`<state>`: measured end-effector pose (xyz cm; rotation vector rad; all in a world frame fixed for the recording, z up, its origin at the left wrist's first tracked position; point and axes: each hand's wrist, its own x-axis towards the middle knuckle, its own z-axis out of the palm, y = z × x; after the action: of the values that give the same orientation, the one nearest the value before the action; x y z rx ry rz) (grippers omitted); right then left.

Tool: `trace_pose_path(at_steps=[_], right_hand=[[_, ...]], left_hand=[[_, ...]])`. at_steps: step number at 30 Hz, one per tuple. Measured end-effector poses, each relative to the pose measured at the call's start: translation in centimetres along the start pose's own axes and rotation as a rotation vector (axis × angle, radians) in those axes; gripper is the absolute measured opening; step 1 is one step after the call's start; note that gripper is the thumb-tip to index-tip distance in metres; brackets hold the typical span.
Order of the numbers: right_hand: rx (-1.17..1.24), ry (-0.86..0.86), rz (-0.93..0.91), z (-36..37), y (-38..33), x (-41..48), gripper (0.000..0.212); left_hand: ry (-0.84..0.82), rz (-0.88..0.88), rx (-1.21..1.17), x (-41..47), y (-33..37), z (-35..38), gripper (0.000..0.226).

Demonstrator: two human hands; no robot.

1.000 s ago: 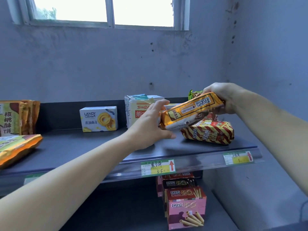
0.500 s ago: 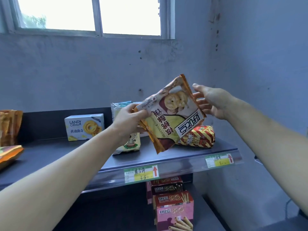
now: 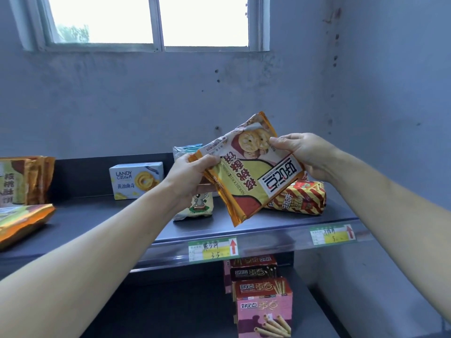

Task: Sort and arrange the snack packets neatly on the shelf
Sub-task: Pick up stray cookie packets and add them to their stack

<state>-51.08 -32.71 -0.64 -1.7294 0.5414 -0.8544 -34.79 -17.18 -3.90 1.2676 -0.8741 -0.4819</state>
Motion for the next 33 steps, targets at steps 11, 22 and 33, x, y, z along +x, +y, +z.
trace_pose_path(at_steps=[11, 22, 33], right_hand=[[0.06, 0.106, -0.035, 3.5, 0.4, 0.8, 0.108], [0.498, -0.277, 0.078, 17.4, -3.3, -0.7, 0.012], [0.099, -0.374, -0.122, 30.4, -8.7, -2.5, 0.036]], left_hand=[[0.107, 0.006, -0.352, -0.3, 1.3, -1.6, 0.008], [0.144, 0.021, -0.577, -4.2, 4.0, -10.7, 0.01], [0.64, 0.167, 0.264, -10.0, 7.3, -30.1, 0.085]])
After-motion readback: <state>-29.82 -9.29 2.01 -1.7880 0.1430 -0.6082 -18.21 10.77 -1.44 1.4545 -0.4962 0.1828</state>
